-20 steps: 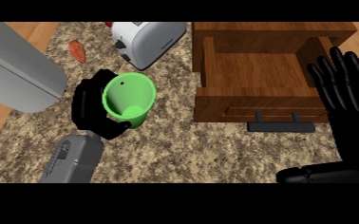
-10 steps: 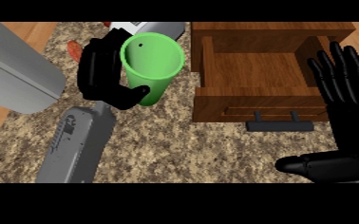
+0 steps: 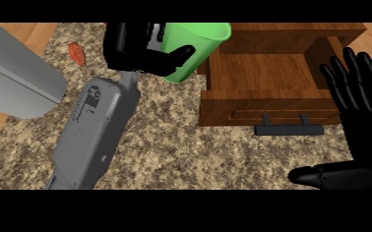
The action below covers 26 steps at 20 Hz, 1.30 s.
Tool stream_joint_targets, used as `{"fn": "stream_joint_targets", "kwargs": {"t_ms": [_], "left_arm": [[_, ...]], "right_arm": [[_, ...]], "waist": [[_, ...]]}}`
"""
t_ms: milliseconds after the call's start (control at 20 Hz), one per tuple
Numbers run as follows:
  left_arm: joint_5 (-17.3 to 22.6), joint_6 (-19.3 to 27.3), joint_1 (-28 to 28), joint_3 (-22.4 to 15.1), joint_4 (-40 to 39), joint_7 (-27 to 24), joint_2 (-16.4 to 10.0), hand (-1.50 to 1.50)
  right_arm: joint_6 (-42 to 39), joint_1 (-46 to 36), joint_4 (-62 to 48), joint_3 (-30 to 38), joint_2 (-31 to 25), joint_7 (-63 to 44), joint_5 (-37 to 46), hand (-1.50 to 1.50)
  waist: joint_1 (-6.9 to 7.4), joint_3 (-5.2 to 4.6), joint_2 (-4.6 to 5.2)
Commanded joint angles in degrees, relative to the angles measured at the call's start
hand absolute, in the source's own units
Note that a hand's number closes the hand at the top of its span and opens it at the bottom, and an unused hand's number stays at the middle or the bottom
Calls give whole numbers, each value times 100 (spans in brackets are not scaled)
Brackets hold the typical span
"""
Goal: Pick up the cup, place it into the drawer and close the drawer
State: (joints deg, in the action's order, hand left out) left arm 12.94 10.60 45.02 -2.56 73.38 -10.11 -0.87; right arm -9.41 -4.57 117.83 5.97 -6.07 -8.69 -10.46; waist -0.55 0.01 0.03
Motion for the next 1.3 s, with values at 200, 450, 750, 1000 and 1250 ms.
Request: {"fn": "stream_joint_targets", "kwargs": {"t_ms": [200,450,750,1000,1250], "left_arm": [[-119,522,1219,-274,-1189,129,85,150],[-12,565,1450,-286,-1782,38,87,150],[799,1173,1951,-900,-2924,-658,87,150],[1195,1130,2489,-1072,-3901,-925,87,150],[1527,1215,2948,-1352,-4546,-902,87,150]], "right_arm": [[-3,330,243,-263,157,137,208,-150],[187,42,219,-155,135,-165,174,-150],[-84,-212,-204,94,-103,-62,-104,-150],[-23,82,177,-177,101,-18,21,-150],[-95,-278,-337,138,-82,133,-87,-150]], "waist": [[-66,1,8],[-28,0,8],[-125,1,38],[-263,3,62],[-300,6,87]]}}
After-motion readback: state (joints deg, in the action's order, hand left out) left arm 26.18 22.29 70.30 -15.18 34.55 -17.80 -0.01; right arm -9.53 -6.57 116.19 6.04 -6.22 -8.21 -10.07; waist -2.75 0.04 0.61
